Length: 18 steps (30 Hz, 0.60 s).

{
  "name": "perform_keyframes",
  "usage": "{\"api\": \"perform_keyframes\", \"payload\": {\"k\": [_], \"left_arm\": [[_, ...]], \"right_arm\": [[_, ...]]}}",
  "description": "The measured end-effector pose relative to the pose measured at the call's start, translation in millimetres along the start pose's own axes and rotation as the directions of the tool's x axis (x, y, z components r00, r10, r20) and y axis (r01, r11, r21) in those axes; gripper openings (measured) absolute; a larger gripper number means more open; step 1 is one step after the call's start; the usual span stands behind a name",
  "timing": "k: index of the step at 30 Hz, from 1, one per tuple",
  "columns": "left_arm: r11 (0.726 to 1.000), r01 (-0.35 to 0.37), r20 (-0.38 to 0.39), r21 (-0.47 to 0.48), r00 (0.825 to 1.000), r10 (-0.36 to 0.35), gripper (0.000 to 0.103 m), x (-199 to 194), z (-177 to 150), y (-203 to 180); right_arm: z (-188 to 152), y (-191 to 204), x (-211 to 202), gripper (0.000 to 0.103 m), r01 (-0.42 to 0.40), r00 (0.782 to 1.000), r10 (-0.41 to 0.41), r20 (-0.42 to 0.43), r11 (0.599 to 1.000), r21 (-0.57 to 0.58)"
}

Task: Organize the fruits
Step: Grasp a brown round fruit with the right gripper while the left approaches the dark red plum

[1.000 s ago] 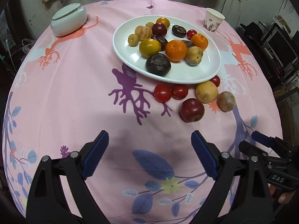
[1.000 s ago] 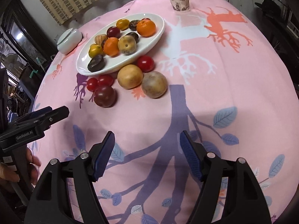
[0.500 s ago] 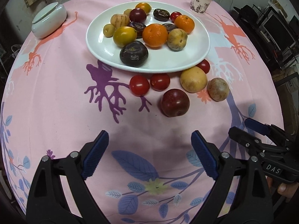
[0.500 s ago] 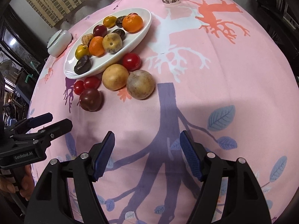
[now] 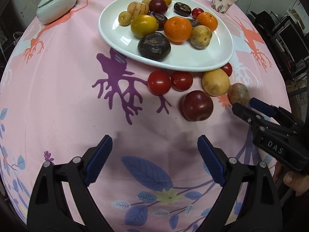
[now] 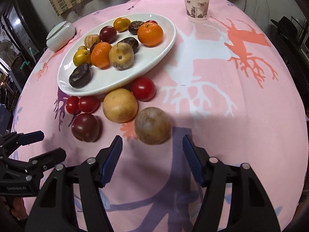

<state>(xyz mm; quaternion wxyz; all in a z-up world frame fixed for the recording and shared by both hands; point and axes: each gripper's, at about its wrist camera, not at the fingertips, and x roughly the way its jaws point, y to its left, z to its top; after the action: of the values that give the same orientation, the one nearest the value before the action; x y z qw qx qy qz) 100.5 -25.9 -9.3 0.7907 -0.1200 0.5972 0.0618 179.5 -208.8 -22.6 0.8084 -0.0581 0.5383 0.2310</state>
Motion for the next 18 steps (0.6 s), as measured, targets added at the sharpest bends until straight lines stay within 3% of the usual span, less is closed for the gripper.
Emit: {"api": "perform_keyframes", "payload": {"k": [2,4,6,10,18], "left_arm": [[1.0,0.003,-0.005,-0.007,1.0,-0.003,0.092,1,0,1],[1.0,0.005,-0.009,-0.008,1.0,-0.005,0.092,2,0,0],[1.0,0.011,-0.008,-0.002,1.0,-0.011,0.092,2,-1,-2],[0.999,0.032,0.001,-0.001,0.999,-0.032,0.092,0,-1,-7],[0.998,0.062,0.005,-0.004,0.998,-0.062,0.092,3,9,-28]], "right_arm": [[4,1,6,0.05,-0.014,1.0,0.014,-0.021,1.0,-0.005],[7,1,11,0.049,-0.024,0.999,0.024,-0.031,1.0,-0.002],[7,1,11,0.038,-0.014,1.0,0.014,-0.021,1.0,-0.004],[2,-6,5,0.036,-0.011,1.0,0.011,-0.006,1.0,0.023],[-27,-25,-17,0.036,-0.091,0.996,0.093,-0.017,0.993,0.075]]}}
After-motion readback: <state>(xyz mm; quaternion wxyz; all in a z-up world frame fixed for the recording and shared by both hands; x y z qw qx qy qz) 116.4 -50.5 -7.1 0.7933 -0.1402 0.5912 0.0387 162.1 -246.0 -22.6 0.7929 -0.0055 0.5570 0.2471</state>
